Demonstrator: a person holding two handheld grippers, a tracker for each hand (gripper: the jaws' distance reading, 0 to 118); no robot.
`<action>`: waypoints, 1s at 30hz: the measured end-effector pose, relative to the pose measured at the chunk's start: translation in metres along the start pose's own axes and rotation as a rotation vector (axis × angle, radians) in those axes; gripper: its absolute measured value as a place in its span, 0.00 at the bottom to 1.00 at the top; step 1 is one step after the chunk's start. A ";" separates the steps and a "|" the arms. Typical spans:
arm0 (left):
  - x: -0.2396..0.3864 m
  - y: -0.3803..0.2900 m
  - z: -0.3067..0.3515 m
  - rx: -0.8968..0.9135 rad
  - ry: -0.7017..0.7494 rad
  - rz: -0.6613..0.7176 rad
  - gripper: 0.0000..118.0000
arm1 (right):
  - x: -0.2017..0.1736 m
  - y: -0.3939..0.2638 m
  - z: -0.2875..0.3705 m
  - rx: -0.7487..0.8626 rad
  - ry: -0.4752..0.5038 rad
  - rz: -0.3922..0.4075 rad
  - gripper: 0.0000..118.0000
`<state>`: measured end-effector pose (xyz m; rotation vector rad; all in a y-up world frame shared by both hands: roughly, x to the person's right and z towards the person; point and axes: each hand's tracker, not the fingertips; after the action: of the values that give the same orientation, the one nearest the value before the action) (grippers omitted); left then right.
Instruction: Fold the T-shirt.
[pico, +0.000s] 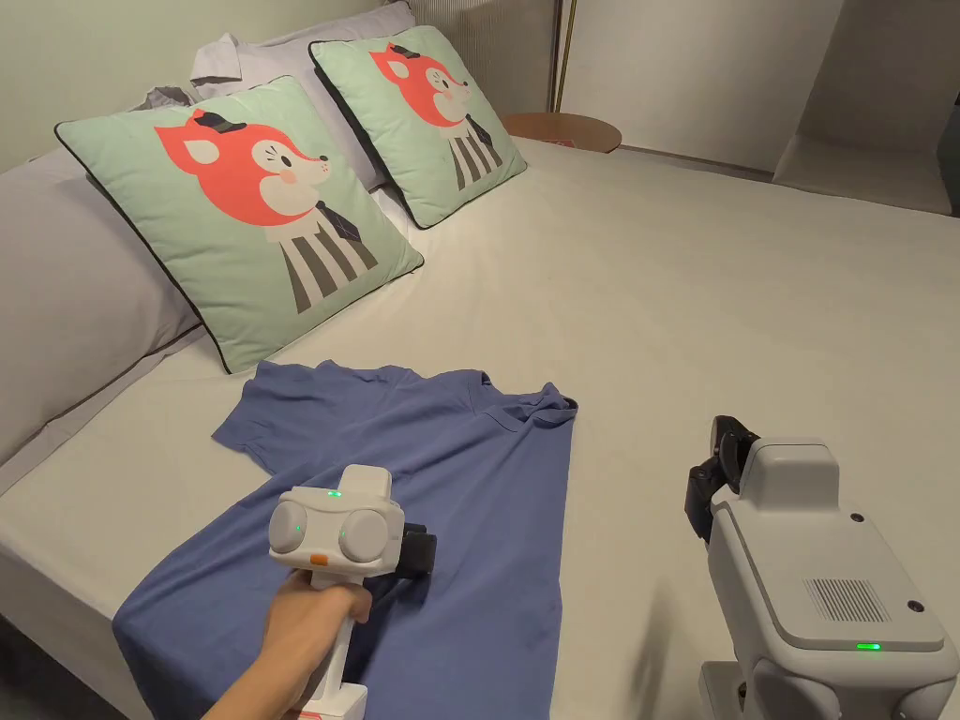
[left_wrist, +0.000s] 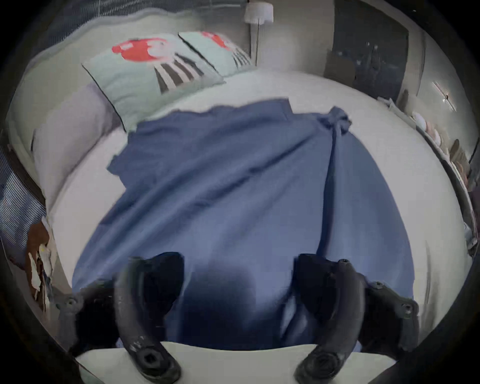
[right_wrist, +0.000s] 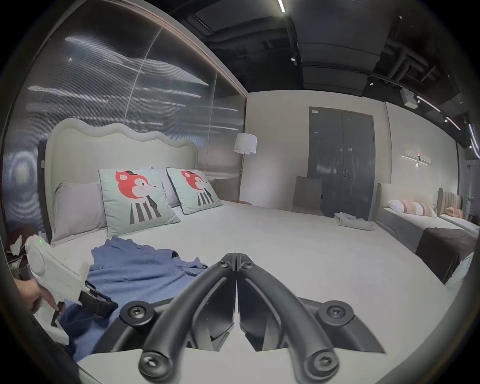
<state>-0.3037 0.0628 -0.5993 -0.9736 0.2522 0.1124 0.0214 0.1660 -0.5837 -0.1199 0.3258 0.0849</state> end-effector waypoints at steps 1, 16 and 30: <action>0.001 -0.003 0.005 0.029 -0.002 0.017 0.62 | 0.002 -0.001 0.000 -0.003 -0.002 0.000 0.01; 0.014 0.020 0.109 0.303 -0.152 -0.046 0.04 | 0.016 0.016 0.030 0.014 -0.010 -0.031 0.01; 0.140 0.114 0.251 0.651 -0.449 -0.257 0.04 | 0.100 0.027 0.086 0.089 -0.170 -0.050 0.01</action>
<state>-0.1517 0.3316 -0.5931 -0.3086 -0.2447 0.0074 0.1403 0.2101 -0.5378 -0.0323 0.1567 0.0310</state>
